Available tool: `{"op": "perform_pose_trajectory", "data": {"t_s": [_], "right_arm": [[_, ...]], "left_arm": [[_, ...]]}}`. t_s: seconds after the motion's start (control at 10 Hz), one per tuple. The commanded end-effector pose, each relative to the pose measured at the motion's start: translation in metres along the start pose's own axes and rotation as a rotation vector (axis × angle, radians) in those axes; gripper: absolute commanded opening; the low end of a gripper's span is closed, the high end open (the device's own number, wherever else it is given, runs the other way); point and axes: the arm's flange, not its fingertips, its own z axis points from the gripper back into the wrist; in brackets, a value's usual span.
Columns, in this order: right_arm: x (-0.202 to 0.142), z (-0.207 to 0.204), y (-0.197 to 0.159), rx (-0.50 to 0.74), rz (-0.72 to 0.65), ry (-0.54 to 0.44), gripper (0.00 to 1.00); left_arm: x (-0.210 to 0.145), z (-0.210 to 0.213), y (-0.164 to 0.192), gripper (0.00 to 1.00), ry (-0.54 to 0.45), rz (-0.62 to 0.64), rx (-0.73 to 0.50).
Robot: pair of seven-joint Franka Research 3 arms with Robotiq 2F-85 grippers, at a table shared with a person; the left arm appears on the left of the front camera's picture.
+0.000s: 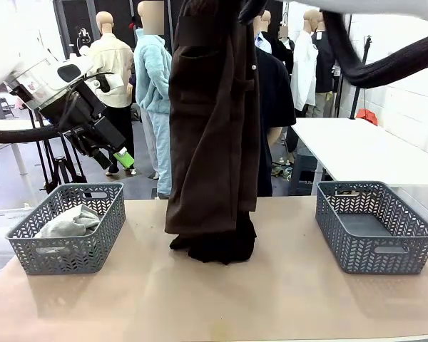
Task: Sort the tops and bottoms.
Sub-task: Lift clothes from the center of the table with your right hand, then sort the clothes according to human instructions.
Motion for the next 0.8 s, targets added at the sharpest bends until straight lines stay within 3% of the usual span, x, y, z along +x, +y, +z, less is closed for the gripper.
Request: {"op": "perform_pose_trajectory", "data": {"t_s": [0.0, 0.7], "right_arm": [[-0.0110, 0.0082, -0.0048, -0.009, -0.018, 0.008, 0.00], [-0.0110, 0.0082, -0.0048, -0.009, -0.018, 0.008, 0.00]], "left_arm": [[0.0006, 0.0008, -0.0002, 1.00, -0.004, 0.003, -0.004], [0.0006, 0.0008, -0.0002, 1.00, -0.004, 0.003, -0.004]]}}
